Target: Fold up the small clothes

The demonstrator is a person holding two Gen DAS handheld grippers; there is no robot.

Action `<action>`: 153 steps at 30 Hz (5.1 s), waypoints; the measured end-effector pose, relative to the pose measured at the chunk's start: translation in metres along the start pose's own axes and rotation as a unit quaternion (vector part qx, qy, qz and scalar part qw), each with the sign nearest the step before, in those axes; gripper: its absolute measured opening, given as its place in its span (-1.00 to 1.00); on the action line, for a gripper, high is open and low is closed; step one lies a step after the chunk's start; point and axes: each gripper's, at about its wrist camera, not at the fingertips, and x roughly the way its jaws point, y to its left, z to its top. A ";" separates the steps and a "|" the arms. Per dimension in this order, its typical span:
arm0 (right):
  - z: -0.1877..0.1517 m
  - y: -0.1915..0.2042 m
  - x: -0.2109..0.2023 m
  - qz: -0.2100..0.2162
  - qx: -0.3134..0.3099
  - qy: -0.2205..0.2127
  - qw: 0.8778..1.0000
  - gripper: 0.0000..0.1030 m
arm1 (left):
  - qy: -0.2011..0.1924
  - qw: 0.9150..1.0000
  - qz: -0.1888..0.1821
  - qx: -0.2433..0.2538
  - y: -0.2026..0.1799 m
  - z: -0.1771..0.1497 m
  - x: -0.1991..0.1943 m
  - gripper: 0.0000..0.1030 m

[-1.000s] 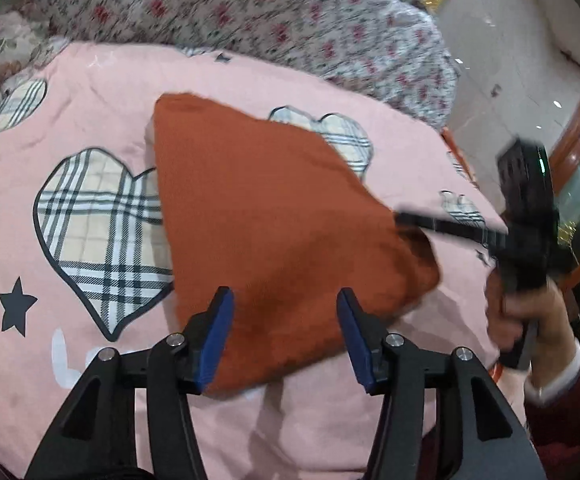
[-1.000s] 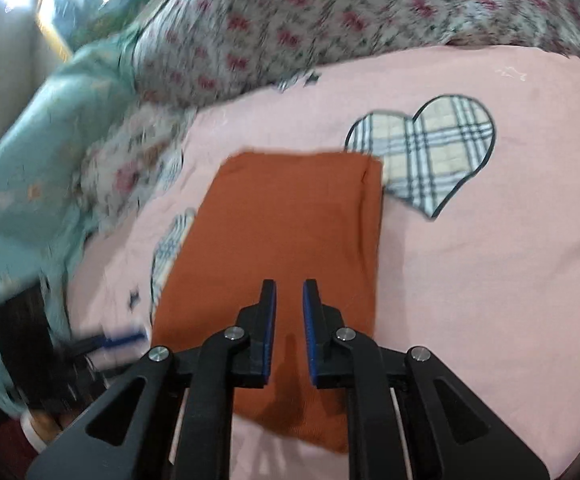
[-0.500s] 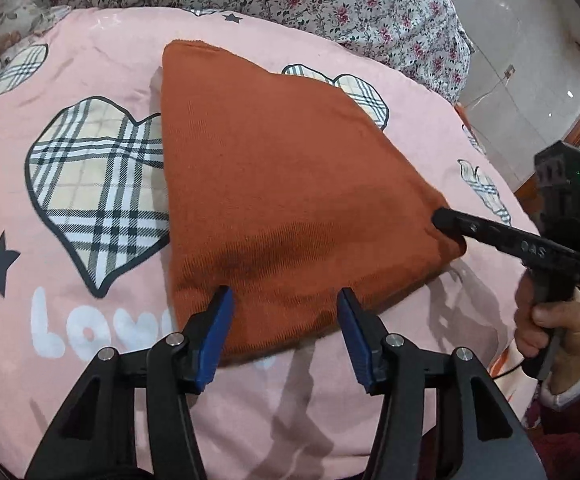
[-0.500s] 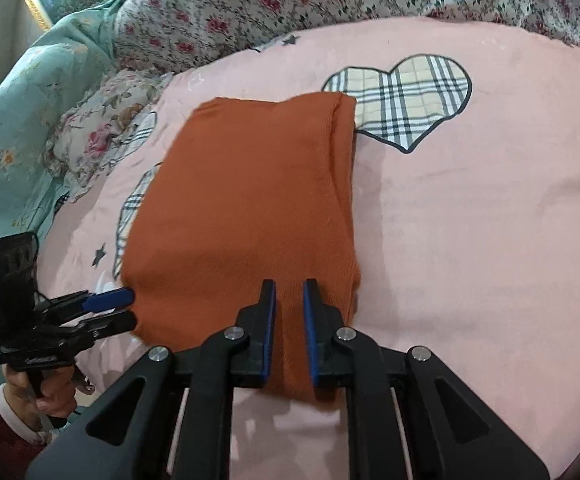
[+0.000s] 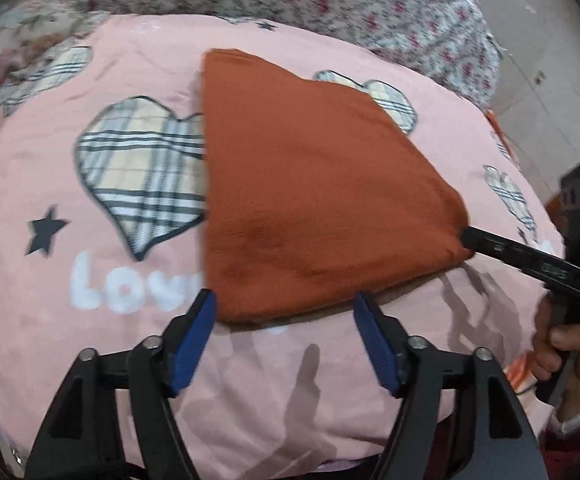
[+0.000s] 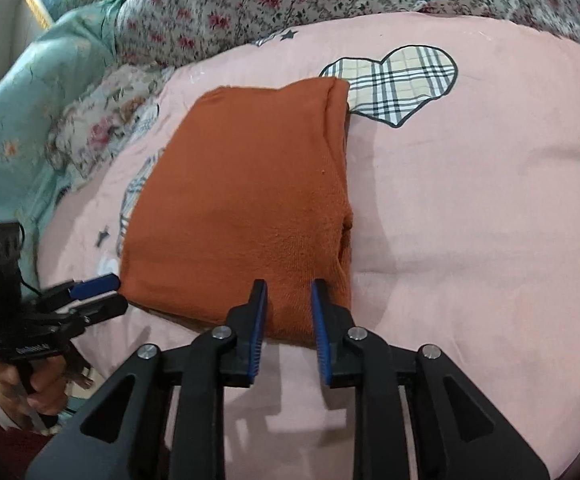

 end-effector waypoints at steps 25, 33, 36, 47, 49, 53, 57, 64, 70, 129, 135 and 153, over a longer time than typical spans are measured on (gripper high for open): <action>0.011 0.022 -0.032 0.001 -0.023 -0.012 1.000 0.34 | -0.025 0.988 0.151 0.029 -0.005 0.023 -0.035 0.76; 0.055 0.031 -0.008 -0.015 -0.018 0.077 0.997 0.35 | -0.011 0.971 0.232 0.054 -0.004 0.066 -0.041 0.79; 0.068 0.043 -0.012 -0.012 -0.039 0.066 0.997 0.45 | -0.014 0.972 0.230 0.044 -0.004 0.074 -0.044 0.90; 0.049 0.039 -0.014 -0.025 -0.061 0.001 0.998 0.70 | -0.037 0.971 0.238 0.001 0.000 0.053 -0.029 0.91; 0.038 0.040 -0.019 -0.016 -0.066 -0.003 0.998 0.70 | -0.034 0.971 0.237 0.001 -0.006 0.047 -0.029 0.91; 0.022 0.040 -0.029 -0.027 -0.082 -0.008 0.996 0.71 | -0.030 0.971 0.237 0.016 -0.023 0.039 -0.030 0.91; 0.008 0.035 -0.037 -0.021 -0.080 -0.010 0.997 0.73 | -0.024 0.972 0.232 0.030 -0.036 0.026 -0.032 0.91; 0.002 0.033 -0.030 -0.018 -0.079 0.001 0.997 0.74 | -0.016 0.974 0.224 0.033 -0.034 0.025 -0.027 0.91; 0.020 0.037 -0.018 -0.026 -0.092 0.004 0.995 0.74 | -0.014 0.976 0.214 0.026 -0.024 0.040 -0.015 0.91; 0.023 0.025 -0.007 0.010 -0.045 -0.020 0.999 0.54 | 0.009 0.984 0.176 0.029 -0.016 0.023 0.000 0.92; 0.014 0.029 -0.010 0.002 -0.064 -0.011 0.998 0.69 | 0.005 0.985 0.166 0.037 -0.019 0.017 -0.005 0.92; 0.029 0.044 0.003 -0.034 -0.102 0.033 0.994 0.72 | 0.017 0.977 0.203 0.062 -0.017 0.042 0.003 0.92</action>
